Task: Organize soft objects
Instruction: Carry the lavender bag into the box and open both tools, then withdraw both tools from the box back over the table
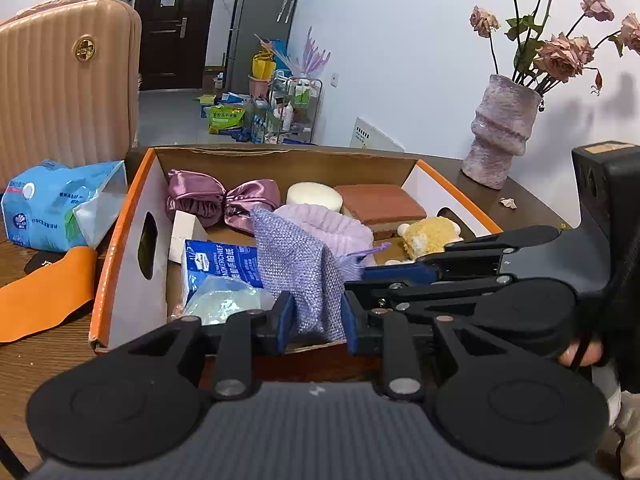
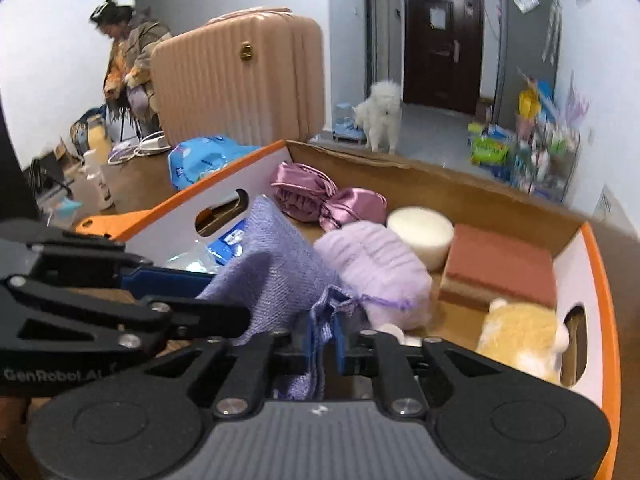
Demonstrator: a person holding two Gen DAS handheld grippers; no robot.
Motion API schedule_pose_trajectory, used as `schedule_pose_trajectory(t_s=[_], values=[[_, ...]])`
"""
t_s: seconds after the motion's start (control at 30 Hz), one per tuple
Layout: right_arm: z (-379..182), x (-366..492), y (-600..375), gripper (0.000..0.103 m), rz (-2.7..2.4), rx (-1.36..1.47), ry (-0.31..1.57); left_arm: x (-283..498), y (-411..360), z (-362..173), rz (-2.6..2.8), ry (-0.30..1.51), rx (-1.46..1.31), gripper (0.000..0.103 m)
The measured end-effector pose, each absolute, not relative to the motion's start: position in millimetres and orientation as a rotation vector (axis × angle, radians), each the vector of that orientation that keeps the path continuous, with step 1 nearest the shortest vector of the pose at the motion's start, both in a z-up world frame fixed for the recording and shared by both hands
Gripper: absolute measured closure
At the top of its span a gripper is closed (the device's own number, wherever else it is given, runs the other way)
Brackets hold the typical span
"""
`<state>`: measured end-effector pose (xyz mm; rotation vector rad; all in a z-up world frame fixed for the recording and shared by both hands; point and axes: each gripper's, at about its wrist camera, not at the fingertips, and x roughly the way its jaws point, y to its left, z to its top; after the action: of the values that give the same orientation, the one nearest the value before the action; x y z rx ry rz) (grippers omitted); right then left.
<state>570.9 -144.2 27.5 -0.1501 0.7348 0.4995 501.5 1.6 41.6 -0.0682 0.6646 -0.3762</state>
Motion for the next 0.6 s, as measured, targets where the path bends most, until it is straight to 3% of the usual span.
schedule_pose_trajectory(t_s=[0.1, 0.17, 0.23, 0.27, 0.47, 0.6], values=[[29.4, 573.2, -143.9, 0.067, 0.468, -0.146, 0.736, 503.3, 2.4, 43.1, -0.354, 0.666, -0.067, 0.061], [36.2, 568.4, -142.1, 0.067, 0.454, -0.166, 0.722, 501.0, 3.3, 49.6, -0.352, 0.664, -0.055, 0.054], [49.1, 556.8, -145.6, 0.056, 0.446, -0.173, 0.68, 489.3, 8.5, 62.3, -0.34, 0.615, -0.057, 0.043], [54.9, 551.0, -149.8, 0.045, 0.441, -0.163, 0.661, 482.1, 12.7, 67.5, -0.326, 0.594, -0.073, 0.04], [97.7, 496.6, -172.2, 0.043, 0.393, -0.185, 0.561, 427.2, 22.0, 89.2, -0.291, 0.539, -0.083, 0.04], [127.2, 447.6, -184.7, 0.032, 0.381, -0.181, 0.476, 379.2, 16.0, 105.0, -0.278, 0.466, -0.069, 0.032]])
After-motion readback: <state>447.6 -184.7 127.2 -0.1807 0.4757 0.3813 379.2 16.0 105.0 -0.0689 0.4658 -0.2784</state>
